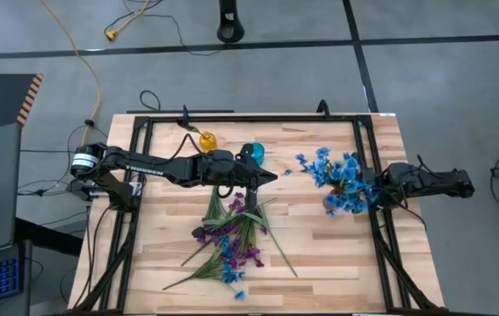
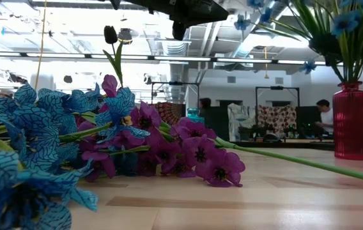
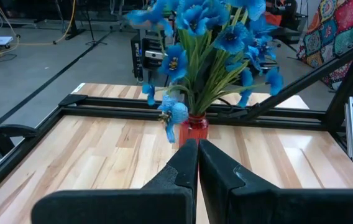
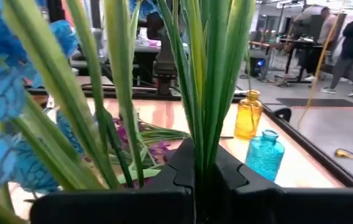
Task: Sort flowers into vase by color
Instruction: Put the top blue flower into the red vase
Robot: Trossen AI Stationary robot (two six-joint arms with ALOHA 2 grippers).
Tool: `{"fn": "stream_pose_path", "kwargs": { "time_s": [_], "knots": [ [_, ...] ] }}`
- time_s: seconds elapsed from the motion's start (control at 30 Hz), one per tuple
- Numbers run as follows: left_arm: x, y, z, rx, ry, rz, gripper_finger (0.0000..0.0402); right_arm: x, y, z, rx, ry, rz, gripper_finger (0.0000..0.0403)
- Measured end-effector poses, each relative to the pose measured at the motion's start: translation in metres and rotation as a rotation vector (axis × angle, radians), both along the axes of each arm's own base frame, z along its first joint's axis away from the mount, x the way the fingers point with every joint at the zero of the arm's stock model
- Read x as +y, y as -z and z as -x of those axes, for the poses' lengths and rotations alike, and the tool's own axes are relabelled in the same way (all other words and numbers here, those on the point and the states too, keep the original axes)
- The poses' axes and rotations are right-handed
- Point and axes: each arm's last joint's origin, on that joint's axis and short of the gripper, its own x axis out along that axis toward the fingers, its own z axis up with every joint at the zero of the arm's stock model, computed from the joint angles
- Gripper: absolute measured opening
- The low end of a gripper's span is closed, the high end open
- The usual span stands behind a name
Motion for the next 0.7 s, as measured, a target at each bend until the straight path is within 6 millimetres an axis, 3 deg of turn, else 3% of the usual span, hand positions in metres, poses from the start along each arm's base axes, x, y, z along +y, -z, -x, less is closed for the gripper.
{"fn": "stream_pose_path", "kwargs": {
  "time_s": [0.7],
  "knots": [
    [0.0, -0.0001, 0.0, -0.001, 0.0, 0.0, 0.0, -0.0051, -0.0019, 0.0008, -0.024, 0.174, -0.024, 0.0047]
  ]
}}
